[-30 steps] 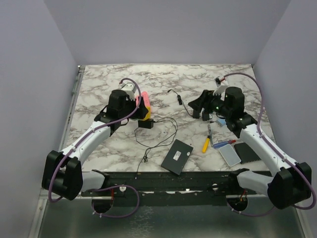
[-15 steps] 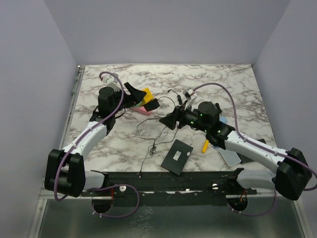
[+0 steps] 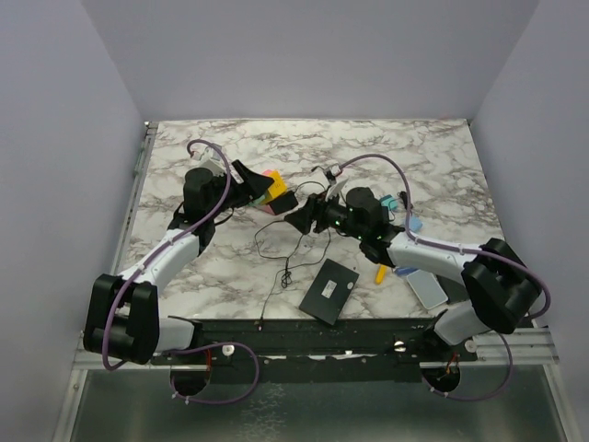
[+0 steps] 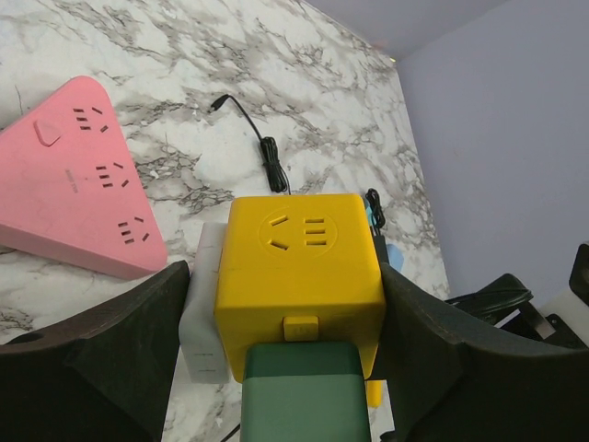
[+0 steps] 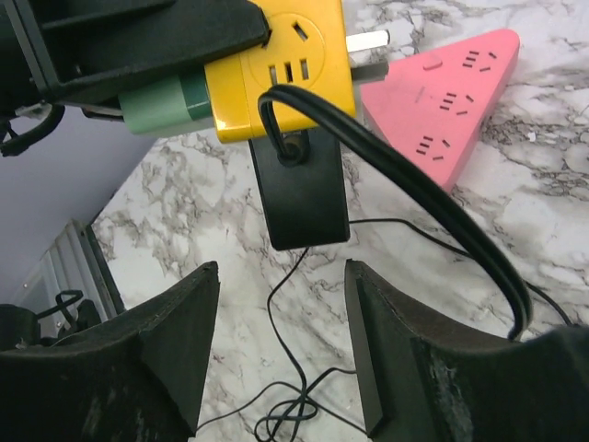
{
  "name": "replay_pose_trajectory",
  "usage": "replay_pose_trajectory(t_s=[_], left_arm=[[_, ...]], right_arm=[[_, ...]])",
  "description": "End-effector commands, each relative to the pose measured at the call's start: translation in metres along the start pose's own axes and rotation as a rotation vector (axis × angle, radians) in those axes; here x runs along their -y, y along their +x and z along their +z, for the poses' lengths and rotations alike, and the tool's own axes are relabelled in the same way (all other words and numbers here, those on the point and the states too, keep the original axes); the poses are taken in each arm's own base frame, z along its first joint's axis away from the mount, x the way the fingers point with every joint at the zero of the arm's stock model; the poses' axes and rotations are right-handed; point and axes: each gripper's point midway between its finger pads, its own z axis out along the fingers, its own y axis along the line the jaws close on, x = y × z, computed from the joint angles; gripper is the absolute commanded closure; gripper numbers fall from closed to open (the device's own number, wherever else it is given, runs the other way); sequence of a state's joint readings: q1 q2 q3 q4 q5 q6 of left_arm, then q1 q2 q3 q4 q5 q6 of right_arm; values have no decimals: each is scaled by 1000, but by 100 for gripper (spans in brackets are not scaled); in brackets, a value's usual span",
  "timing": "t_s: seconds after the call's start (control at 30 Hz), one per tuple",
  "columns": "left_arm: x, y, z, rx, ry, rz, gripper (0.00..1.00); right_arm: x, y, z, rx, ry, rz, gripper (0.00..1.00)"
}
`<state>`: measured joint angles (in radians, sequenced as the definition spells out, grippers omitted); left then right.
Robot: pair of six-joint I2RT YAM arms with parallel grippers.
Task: Pull the plug off the socket
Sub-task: Remove the plug from the socket.
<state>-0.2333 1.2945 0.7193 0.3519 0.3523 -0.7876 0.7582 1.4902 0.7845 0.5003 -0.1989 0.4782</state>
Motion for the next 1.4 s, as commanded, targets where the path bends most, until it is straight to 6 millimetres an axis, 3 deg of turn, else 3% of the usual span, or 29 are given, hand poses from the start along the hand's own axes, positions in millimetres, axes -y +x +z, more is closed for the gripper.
replay_pose_trajectory(t_s=[0.0, 0.63, 0.77, 1.03, 1.37], left_arm=[[21, -11, 0, 23, 98, 5, 100], [16, -4, 5, -25, 108, -8, 100], [15, -2, 6, -36, 110, -16, 100], [16, -5, 5, -32, 115, -12, 100], [23, -7, 4, -43, 144, -1, 100]], right_arm=[[-12, -25, 15, 104, -67, -62, 37], [-6, -23, 52, 120, -3, -183, 47], [5, -20, 61, 116, 40, -171, 47], [-7, -7, 60, 67, -41, -159, 51], [-4, 15, 52, 7, -51, -135, 52]])
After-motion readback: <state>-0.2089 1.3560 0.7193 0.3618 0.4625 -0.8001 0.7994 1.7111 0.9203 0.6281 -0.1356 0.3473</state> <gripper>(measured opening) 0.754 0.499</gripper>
